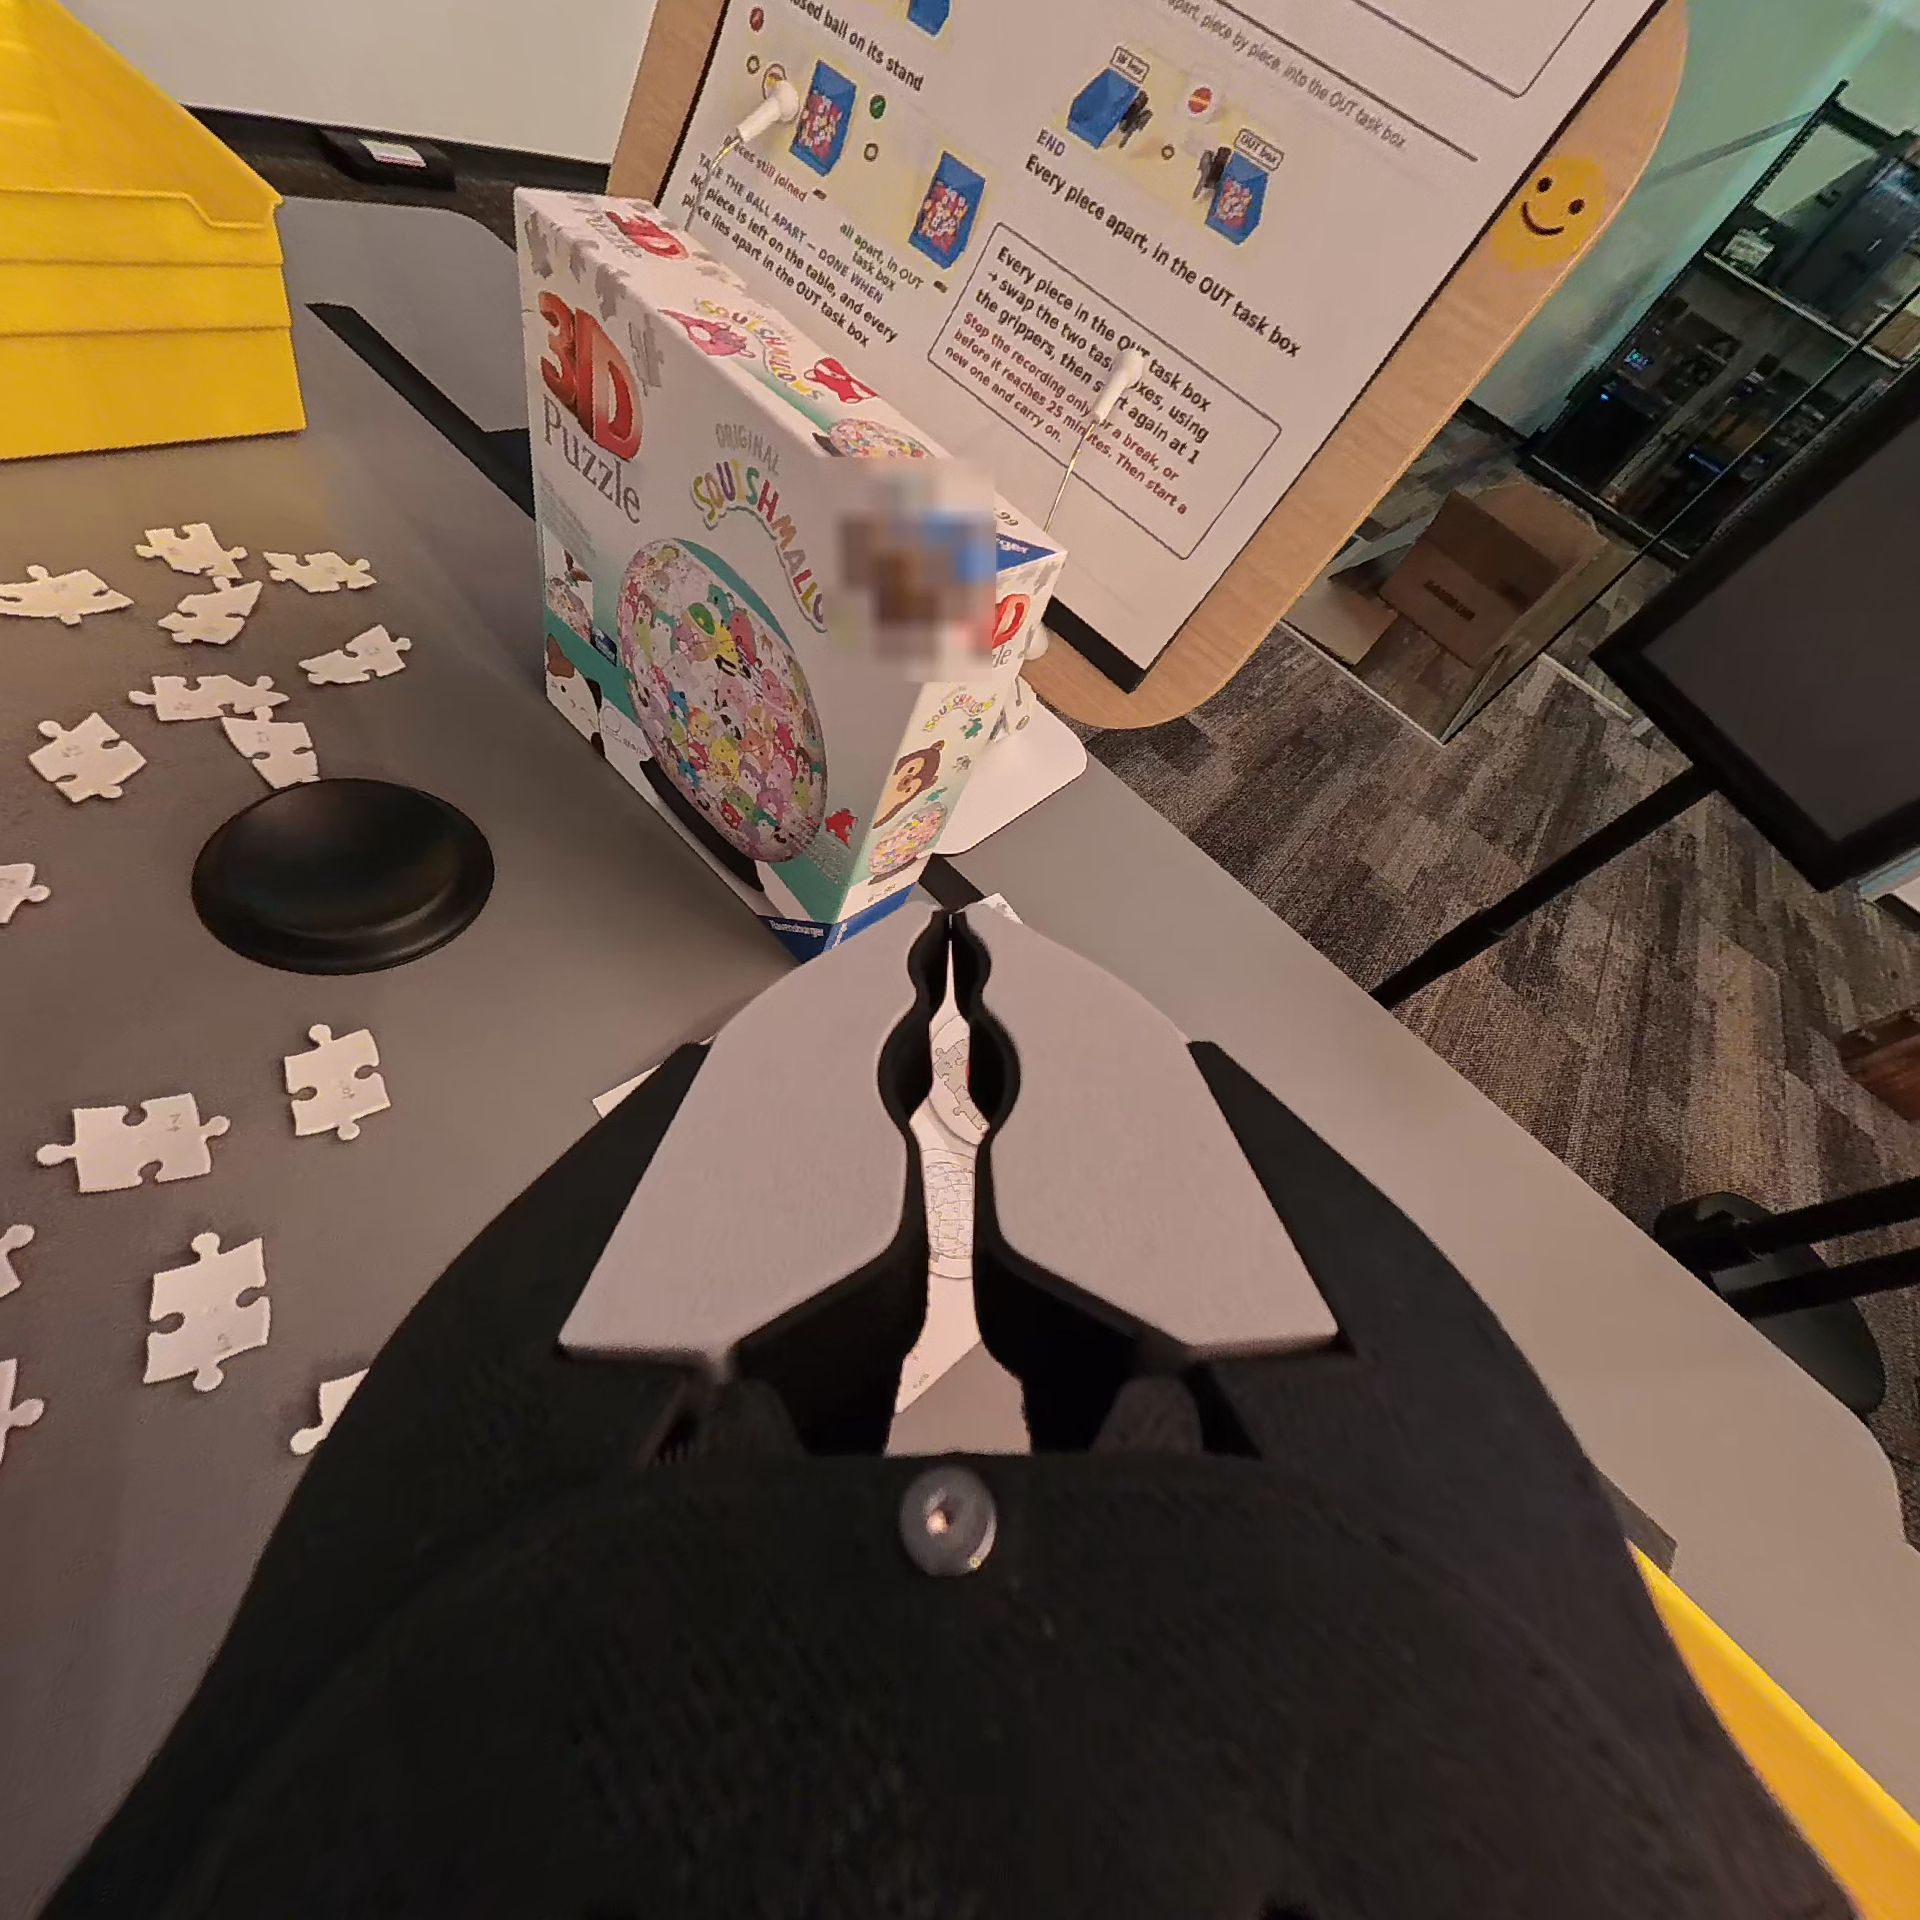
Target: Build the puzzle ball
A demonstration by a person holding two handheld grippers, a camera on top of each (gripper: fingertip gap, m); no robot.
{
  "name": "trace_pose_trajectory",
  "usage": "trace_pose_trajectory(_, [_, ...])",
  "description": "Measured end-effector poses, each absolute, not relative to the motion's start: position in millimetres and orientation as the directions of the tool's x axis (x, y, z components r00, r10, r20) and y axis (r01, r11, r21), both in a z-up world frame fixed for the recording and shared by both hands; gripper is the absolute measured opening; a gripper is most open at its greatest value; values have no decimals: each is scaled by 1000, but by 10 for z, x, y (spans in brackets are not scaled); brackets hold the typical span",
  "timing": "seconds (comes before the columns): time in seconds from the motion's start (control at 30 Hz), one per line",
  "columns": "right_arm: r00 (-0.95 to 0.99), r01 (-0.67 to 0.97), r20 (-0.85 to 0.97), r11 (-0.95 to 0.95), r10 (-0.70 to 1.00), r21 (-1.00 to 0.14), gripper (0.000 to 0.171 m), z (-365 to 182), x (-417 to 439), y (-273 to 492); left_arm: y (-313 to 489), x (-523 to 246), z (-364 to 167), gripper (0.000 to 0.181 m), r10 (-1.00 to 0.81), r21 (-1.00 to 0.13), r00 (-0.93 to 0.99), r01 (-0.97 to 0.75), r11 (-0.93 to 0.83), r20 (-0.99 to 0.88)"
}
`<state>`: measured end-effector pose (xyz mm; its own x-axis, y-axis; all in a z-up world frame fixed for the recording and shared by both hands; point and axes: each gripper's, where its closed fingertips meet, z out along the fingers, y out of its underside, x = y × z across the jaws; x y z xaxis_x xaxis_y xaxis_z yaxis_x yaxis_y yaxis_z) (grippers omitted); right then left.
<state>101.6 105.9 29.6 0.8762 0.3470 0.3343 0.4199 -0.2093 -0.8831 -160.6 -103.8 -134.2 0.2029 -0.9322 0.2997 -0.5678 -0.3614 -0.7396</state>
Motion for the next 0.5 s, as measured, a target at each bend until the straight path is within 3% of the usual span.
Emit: trace_pose_trajectory(0.5, [858, 436, 326, -228, 396, -871, 1, 182, 897, 1079, -1005, -1580, -1292, 51, -932, -771, 202, -524, -361, 299])
